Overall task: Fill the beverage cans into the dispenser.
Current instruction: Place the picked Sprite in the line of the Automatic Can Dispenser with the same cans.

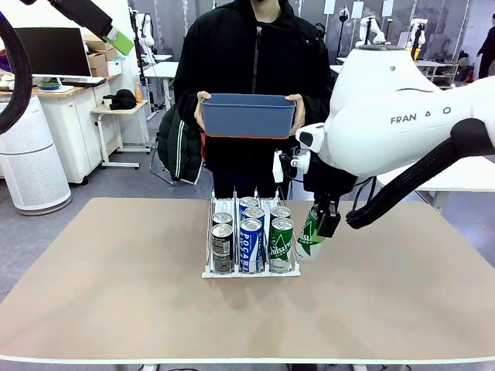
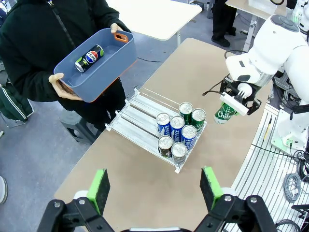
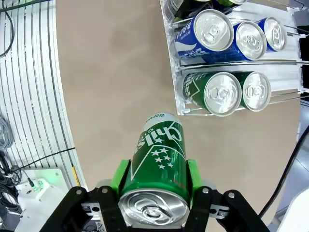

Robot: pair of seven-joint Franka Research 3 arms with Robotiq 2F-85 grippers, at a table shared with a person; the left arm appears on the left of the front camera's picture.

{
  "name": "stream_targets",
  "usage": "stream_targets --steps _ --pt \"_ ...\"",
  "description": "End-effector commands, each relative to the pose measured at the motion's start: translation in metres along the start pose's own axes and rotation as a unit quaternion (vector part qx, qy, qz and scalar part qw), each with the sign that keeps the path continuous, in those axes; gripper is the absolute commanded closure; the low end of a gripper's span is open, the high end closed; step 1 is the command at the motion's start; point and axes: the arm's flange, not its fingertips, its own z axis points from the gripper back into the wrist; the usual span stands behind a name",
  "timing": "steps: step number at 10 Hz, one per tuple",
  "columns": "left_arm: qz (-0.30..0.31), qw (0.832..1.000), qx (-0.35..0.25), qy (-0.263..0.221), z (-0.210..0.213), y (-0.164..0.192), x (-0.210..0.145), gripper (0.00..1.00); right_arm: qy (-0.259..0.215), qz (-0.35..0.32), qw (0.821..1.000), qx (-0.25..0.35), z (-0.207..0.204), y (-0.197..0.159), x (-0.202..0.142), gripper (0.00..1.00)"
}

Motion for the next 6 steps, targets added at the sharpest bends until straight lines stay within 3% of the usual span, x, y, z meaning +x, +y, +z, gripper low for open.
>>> stream_targets --steps 1,3,4,6 --pt "0.006 1.0 -0.003 -0.005 0.0 0.0 0.0 0.0 -0.021 -0.008 1.0 0.013 -0.012 -0.006 0.014 0.42" --pt "0.006 1.0 -0.003 -0.005 0.0 0.0 0.0 0.0 -0.029 -0.007 0.999 0.039 -0.014 -0.009 0.018 0.42" --pt "0.006 1.0 -0.003 -0.005 0.0 0.0 0.0 0.0 -0.004 -0.002 1.0 0.015 -0.015 -0.004 0.008 0.42" --pt "0.006 1.0 -0.003 -0.005 0.0 0.0 0.0 0.0 -0.004 -0.002 1.0 0.015 -0.015 -0.004 0.008 0.42"
